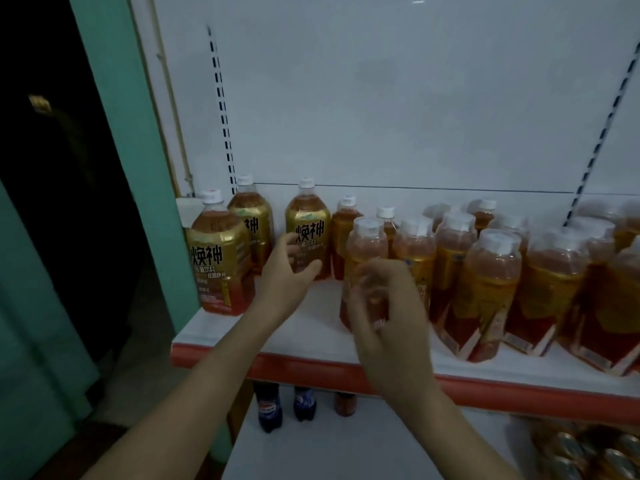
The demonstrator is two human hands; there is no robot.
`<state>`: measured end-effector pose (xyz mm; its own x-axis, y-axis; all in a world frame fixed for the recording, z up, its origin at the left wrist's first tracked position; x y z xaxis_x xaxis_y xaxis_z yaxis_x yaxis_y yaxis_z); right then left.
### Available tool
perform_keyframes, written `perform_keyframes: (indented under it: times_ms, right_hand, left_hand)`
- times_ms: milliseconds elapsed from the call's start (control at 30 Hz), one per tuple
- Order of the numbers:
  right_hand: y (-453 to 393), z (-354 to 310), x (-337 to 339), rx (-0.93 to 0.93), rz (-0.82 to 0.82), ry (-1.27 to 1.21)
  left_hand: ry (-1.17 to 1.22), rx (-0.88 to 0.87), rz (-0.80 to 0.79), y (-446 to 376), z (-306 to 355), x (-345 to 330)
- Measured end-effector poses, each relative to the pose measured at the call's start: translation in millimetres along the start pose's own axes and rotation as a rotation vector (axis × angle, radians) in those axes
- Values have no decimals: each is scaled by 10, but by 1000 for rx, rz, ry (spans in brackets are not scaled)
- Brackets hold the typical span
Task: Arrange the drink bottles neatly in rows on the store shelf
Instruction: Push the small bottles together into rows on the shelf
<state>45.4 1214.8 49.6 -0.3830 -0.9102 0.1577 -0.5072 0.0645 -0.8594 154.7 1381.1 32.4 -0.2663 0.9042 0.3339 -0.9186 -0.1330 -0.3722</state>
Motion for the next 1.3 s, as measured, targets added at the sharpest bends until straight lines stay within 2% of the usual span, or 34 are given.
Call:
perform_keyframes:
  times_ms: [67, 133, 233, 267, 333, 433, 600, 833, 1033, 1167, 1300]
  right_hand:
    - [-113, -112, -344, 7, -162, 15]
    - [-310, -137, -627, -74, -259, 30]
    - [-742, 3, -933, -308, -264, -15]
    - [-889, 63, -1011, -375, -265, -29]
    - [-1148, 224, -1163, -466, -303, 3]
    - [-1488, 580, -1404, -524, -366, 110]
    - [-1857, 958, -1735, -568, -423, 295]
    - [-1784, 1212, -1875, -537, -435, 449]
    - [-1703, 1025, -1730, -397, -370, 576]
    - [-1698, 649, -1642, -203, -330, 669]
    - [-1840, 138, -1407, 1, -164, 582]
  left_hand:
    - [58, 22, -12, -69, -60, 43]
    - [108, 29, -9, -143, -106, 78]
    - [-8, -27, 1, -336, -197, 63]
    - [-24, 2, -16, -422, -248, 32]
    - [31, 13, -51, -589, -334, -27]
    - [27, -58, 61, -756, -274, 49]
    - [62, -38, 33, -993, -318, 11]
    - [87, -35, -8, -1163, -449, -194]
    - [49, -66, 112, -1053, -405, -248]
    - [110, -142, 187, -903, -255, -109]
    - [79, -300, 312, -624, 236, 200]
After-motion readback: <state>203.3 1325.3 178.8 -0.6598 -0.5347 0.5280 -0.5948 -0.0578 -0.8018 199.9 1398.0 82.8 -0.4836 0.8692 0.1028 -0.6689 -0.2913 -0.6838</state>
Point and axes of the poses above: each hand's wrist, its own y-axis away from the middle knuckle, its own x-axis out of the back of the hand, z = x × y, the point moved 5 cm from there along -y, towards the middle knuckle, and after that the axes turned 2 degrees about z, right-handed, at the moved point
